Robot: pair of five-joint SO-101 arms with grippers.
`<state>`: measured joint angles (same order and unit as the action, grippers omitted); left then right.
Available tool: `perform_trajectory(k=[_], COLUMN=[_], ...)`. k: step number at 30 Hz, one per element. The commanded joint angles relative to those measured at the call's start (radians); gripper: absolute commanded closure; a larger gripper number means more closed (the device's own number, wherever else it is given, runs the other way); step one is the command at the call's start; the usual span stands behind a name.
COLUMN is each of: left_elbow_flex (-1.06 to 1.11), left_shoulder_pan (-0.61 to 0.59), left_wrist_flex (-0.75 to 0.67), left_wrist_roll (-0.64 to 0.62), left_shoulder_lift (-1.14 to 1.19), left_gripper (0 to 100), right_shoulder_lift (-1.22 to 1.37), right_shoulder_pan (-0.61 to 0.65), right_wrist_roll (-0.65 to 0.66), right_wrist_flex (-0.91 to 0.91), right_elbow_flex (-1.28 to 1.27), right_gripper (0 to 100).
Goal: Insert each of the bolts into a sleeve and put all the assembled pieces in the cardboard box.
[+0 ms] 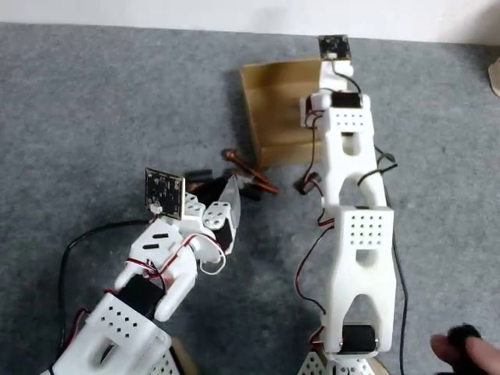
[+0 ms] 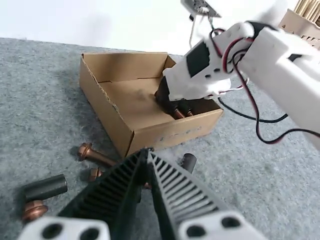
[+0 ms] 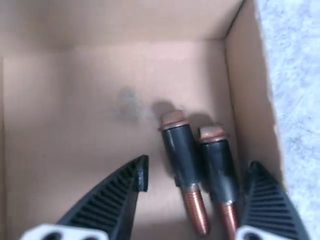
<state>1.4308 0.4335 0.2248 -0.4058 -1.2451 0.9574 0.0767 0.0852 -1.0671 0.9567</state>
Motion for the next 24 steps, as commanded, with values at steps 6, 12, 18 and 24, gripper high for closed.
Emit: perform_trajectory(k=[6, 12, 18, 24], left_elbow_flex=[-0.015, -0.031, -0.136, -0.255], left_shoulder_pan=[0.085, 0.079, -0.035, -0.127], left_wrist_flex=[0.038, 0.038, 0.106, 0.302], left_wrist_roll=[0.002, 0.0, 0.002, 0.0], left_shoulder_lift=[-0.012, -0.015, -0.01, -0.01], left_gripper=[99, 99, 99, 99], right_shoulder_lift=[-0.044, -0.042, -0.051, -0.051], right_shoulder_pan=[0.031, 0.035, 0.03, 0.019], right_wrist_roll=[-0.087, -0.109, -0.112, -0.109], right_wrist_flex=[-0.321, -0.529, -0.696, -0.696], right_elbow_flex=[0.444, 0.682, 0.826, 0.832], right_gripper=[83.3, 88.5, 87.0, 86.9])
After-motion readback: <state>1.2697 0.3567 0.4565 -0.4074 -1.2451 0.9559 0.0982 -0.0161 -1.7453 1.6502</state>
